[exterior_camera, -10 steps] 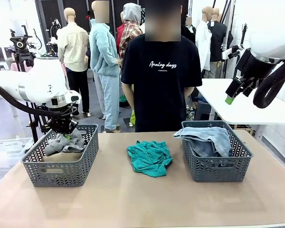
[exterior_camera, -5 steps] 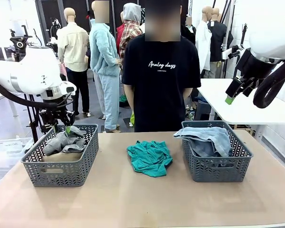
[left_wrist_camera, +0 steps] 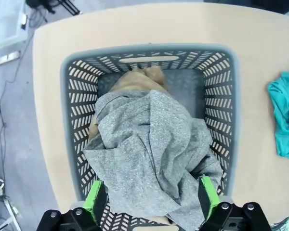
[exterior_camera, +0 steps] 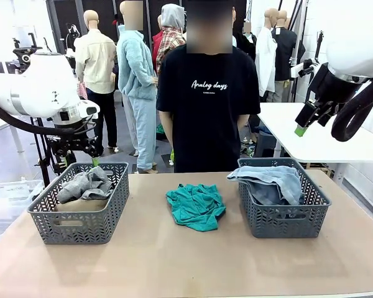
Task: Sort the tops and bottoms.
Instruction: Sort the clothes according to human instructions.
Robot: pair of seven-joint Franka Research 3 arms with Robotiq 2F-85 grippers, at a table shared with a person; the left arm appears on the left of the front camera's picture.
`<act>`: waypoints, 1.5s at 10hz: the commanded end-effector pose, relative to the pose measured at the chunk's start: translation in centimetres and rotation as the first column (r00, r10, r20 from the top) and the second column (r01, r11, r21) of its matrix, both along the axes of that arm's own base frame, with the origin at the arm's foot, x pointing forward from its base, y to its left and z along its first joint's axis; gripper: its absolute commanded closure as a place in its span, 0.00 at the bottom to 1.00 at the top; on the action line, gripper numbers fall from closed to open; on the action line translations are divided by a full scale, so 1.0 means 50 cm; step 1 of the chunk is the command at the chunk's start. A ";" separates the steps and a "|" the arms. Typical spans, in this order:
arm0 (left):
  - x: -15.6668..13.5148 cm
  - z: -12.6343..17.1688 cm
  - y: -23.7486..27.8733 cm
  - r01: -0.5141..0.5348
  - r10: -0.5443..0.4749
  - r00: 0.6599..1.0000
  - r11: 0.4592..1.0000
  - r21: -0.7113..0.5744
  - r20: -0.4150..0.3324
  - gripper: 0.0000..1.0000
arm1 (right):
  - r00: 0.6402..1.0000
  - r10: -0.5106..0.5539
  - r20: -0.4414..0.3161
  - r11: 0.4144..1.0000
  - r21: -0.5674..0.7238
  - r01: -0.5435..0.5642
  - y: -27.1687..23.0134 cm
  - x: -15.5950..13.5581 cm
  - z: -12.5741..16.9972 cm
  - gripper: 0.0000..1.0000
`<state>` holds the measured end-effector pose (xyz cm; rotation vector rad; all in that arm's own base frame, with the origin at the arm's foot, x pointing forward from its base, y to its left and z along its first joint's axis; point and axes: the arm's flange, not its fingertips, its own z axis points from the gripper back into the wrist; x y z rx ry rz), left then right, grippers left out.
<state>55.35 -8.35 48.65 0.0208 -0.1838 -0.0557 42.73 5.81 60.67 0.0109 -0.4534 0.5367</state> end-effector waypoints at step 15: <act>0.000 0.000 0.000 0.000 0.000 1.000 1.000 0.000 0.000 0.00 | 1.000 -0.018 0.000 1.000 -0.016 0.018 0.003 -0.001 -0.003 0.00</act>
